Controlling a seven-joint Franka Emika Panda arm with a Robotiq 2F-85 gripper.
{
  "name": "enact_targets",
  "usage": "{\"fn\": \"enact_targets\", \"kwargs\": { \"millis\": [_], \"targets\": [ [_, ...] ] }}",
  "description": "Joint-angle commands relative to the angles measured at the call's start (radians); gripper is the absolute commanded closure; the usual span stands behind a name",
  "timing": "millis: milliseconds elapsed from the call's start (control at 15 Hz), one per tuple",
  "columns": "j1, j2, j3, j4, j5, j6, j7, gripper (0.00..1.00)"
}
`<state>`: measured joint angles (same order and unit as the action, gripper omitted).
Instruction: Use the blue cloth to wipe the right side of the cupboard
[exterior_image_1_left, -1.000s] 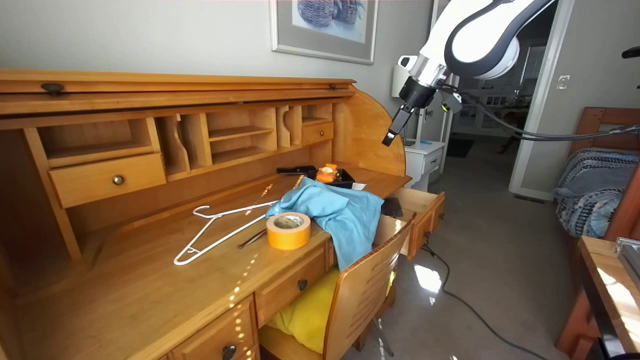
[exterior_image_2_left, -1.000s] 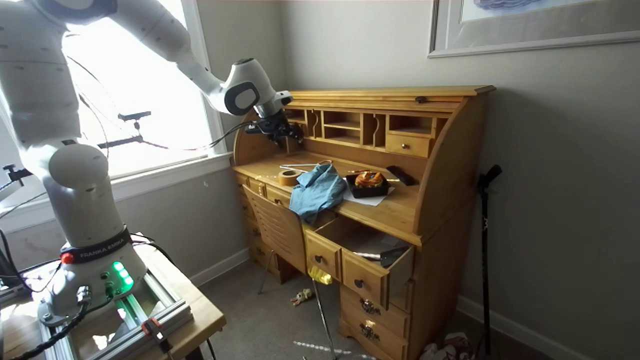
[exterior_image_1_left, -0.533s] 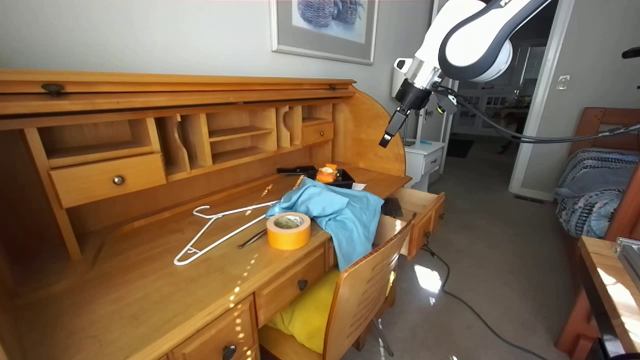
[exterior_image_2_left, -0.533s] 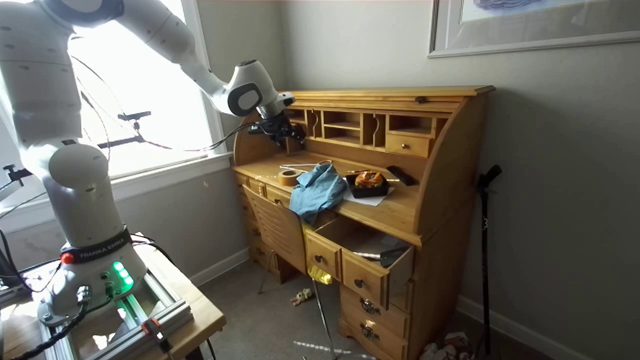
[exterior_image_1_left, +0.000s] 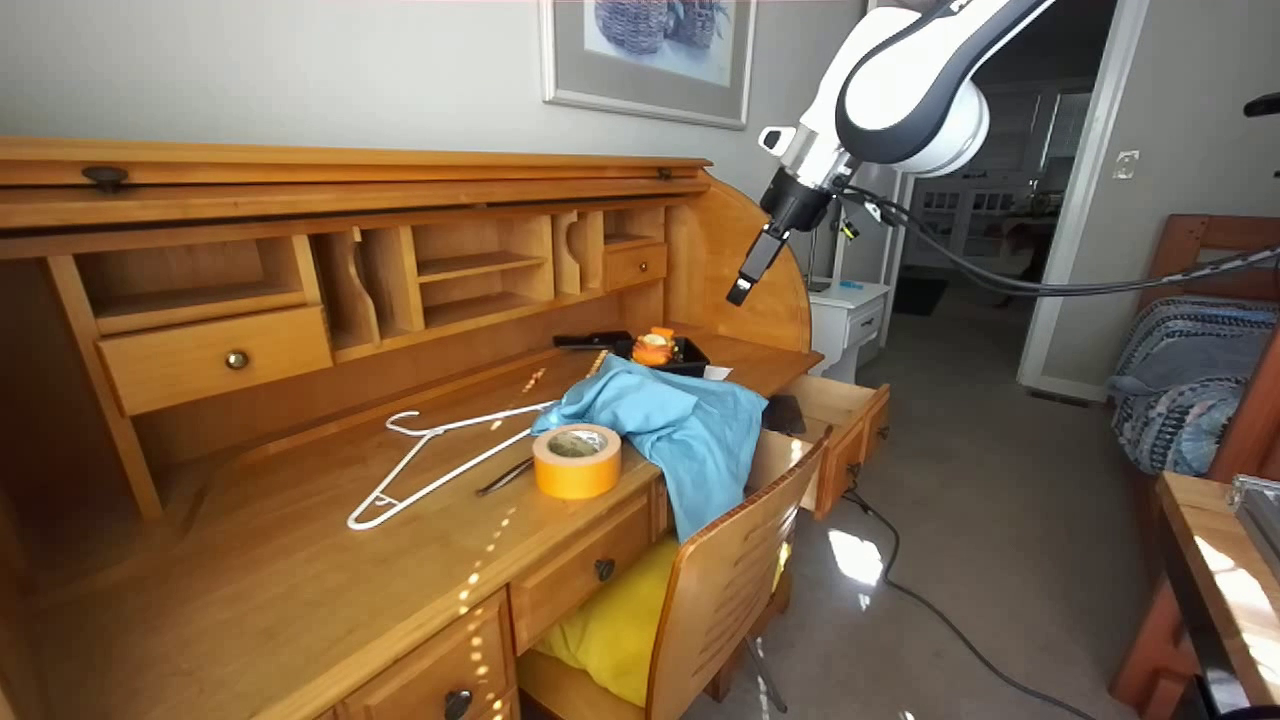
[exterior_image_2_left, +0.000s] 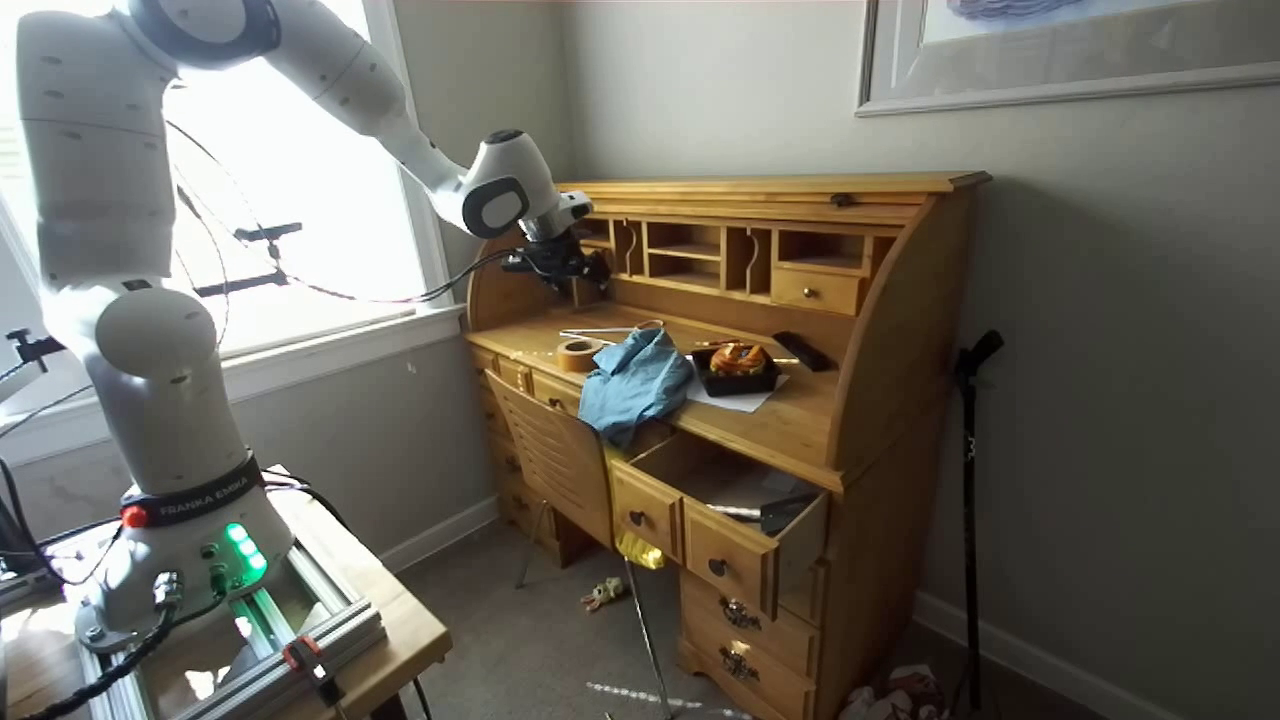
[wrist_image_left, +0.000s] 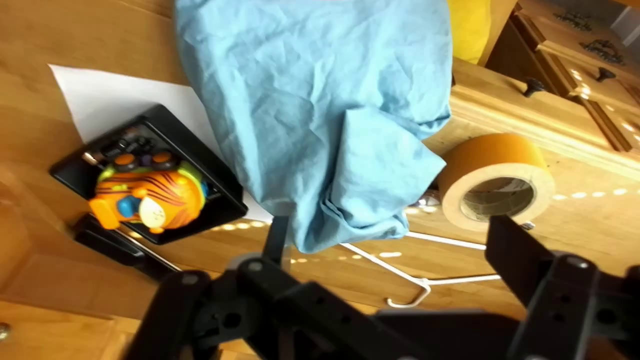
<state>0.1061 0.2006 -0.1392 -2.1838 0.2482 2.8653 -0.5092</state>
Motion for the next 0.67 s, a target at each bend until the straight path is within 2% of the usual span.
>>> {"fn": "enact_targets", "kwargs": {
  "millis": [0,200,267,600],
  "targets": [
    [-0.063,0.219,0.108,0.232,0.142,0.016,-0.167,0.00],
    [-0.066,0.382,0.083,0.404,0.059,-0.002,-0.164,0.00],
    [-0.136,0.429,0.140,0.452,-0.049,0.000,-0.083,0.00],
    [-0.171,0.608,0.141,0.690,-0.210,-0.174,0.058,0.00]
  ]
}}
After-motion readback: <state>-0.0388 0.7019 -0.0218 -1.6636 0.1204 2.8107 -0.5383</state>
